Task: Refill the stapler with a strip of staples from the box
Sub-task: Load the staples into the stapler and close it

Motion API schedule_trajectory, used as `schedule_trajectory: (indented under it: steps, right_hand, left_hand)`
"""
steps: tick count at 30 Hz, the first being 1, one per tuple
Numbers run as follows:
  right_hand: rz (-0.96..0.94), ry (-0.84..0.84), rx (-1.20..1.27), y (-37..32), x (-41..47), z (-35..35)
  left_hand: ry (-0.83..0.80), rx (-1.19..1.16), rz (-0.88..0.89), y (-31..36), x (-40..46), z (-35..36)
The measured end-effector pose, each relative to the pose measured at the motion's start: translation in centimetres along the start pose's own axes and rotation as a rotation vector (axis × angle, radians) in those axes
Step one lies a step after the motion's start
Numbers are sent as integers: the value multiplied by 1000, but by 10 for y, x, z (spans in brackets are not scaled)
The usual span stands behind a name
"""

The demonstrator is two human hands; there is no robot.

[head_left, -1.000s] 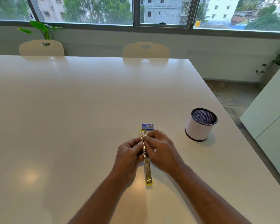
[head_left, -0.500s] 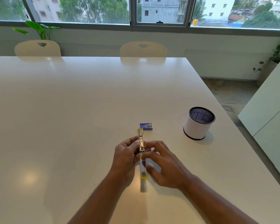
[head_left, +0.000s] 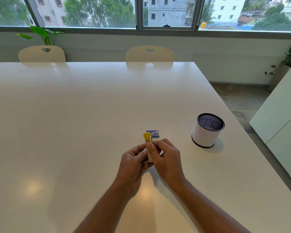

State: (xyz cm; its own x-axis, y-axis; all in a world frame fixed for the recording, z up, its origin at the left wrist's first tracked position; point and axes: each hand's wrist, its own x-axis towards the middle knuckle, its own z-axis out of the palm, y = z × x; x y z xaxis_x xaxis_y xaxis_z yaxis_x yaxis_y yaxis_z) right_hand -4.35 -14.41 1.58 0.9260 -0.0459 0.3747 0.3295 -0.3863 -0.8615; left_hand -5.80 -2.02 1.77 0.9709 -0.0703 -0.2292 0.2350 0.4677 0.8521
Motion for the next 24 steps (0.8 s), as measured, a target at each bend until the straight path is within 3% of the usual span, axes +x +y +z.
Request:
schedule_trajectory:
  steps: [7, 10, 12, 19, 24]
  right_hand:
    - [374, 40, 391, -4, 5, 0]
    - [583, -99, 728, -5, 8, -4]
    - [650, -184, 798, -10, 12, -10]
    - [656, -203, 827, -14, 21, -17]
    - [618, -206, 866, -15, 20, -15]
  left_hand:
    - [-7, 31, -13, -2, 4, -4]
    - [-1, 6, -25, 0, 3, -3]
    - [-17, -22, -27, 2, 2, -2]
    - [-58, 17, 21, 2, 2, 1]
    - [45, 171, 162, 5, 10, 2]
